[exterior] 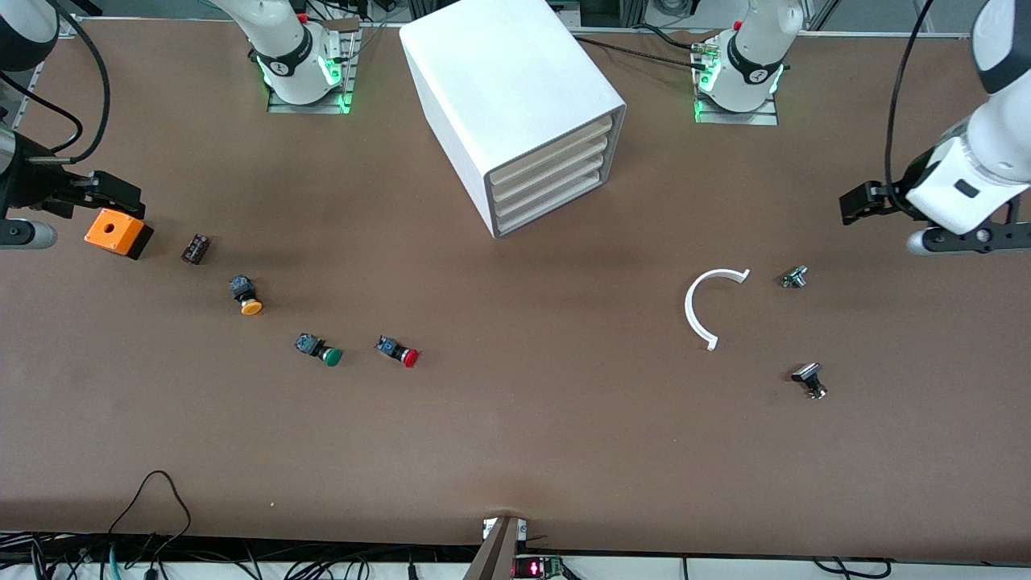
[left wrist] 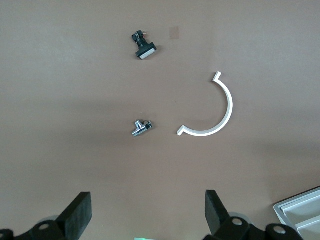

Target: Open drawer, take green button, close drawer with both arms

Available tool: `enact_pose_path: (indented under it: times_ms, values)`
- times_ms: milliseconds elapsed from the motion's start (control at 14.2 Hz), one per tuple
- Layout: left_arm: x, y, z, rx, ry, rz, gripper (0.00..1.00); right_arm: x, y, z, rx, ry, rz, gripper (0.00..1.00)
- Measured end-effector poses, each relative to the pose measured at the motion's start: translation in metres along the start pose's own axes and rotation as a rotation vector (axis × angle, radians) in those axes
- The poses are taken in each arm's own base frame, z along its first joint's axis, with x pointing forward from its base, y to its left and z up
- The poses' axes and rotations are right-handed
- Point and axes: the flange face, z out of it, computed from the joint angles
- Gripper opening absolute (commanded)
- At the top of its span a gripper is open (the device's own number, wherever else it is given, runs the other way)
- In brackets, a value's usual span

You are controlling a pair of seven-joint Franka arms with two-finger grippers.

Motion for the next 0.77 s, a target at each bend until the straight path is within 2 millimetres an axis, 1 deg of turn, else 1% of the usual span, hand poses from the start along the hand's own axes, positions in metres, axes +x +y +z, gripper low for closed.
enact_pose_path:
  times_ms: [281, 421, 561, 702, 772]
  values:
    - [-0.003, -0.027, -0.006, -0.018, 0.008, -0.029, 1.00, 0.000, 0.005, 0.001, 0.002, -0.003, 0.006, 1.00]
    - [-0.006, -0.027, -0.015, -0.022, 0.014, -0.030, 1.00, -0.001, 0.014, -0.001, 0.002, 0.002, -0.010, 1.00]
    - [-0.007, -0.025, -0.024, -0.024, 0.022, -0.025, 1.00, -0.008, 0.029, -0.015, 0.005, 0.033, 0.005, 1.00]
    - [-0.007, -0.023, -0.026, -0.024, 0.026, -0.022, 1.00, -0.023, 0.050, -0.035, 0.011, 0.071, 0.032, 1.00]
    - [-0.007, -0.023, -0.026, -0.024, 0.025, -0.023, 1.00, -0.028, 0.054, -0.041, 0.014, 0.082, 0.036, 1.00]
